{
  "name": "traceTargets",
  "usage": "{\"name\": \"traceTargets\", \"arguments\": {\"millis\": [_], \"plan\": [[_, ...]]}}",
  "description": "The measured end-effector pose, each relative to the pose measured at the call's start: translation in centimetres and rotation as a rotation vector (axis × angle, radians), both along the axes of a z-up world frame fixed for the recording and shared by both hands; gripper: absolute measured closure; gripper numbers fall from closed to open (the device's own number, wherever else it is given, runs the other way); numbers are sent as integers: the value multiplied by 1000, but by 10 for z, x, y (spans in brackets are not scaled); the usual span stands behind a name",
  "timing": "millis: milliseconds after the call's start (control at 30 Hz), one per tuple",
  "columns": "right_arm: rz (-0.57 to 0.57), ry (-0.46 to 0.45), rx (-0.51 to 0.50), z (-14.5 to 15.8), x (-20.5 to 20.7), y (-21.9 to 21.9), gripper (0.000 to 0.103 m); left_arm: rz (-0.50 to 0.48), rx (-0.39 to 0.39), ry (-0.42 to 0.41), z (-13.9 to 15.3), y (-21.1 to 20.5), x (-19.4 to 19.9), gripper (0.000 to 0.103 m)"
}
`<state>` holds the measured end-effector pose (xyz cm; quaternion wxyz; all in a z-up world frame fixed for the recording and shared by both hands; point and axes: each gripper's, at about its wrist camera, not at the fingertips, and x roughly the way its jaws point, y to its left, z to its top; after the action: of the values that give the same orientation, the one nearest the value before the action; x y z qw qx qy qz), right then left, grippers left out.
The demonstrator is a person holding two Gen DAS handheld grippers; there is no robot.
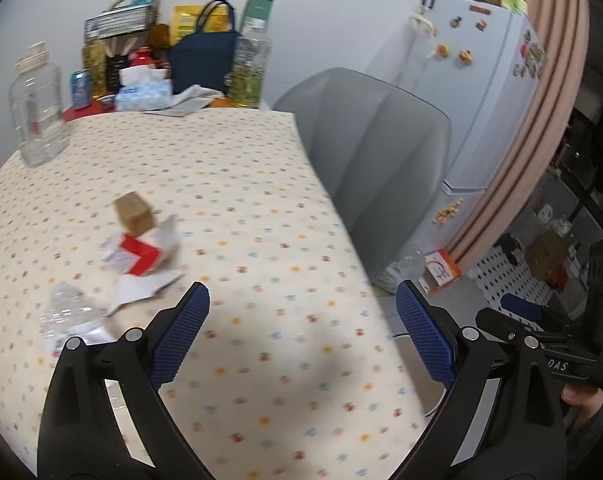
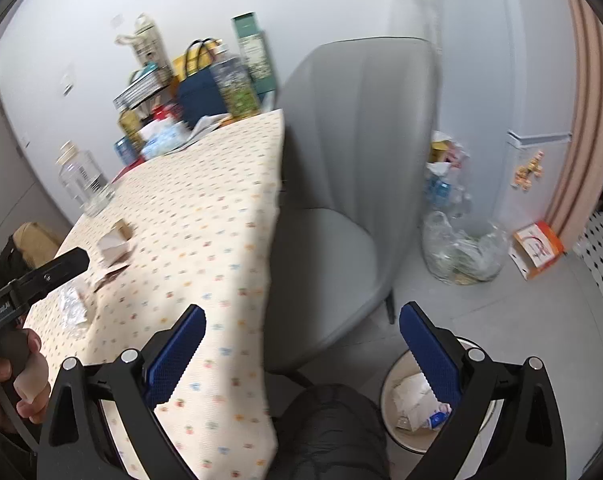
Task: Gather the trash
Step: 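Move both open tools back over the table, then grasp the crushed clear plastic bottle with the left tool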
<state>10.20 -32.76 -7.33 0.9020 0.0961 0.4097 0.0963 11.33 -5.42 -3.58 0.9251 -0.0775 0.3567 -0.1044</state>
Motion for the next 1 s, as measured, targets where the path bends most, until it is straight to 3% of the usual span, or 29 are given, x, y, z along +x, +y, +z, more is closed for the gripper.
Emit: {"name": "traceTargets", "arguments": {"millis": [533, 1000], "plan": [[152, -8, 10, 4, 15, 67, 8, 243, -4, 24, -19, 104, -36, 10], [221, 0, 33, -4, 21, 96, 8, 354, 11, 90, -46, 146, -56, 10]]}}
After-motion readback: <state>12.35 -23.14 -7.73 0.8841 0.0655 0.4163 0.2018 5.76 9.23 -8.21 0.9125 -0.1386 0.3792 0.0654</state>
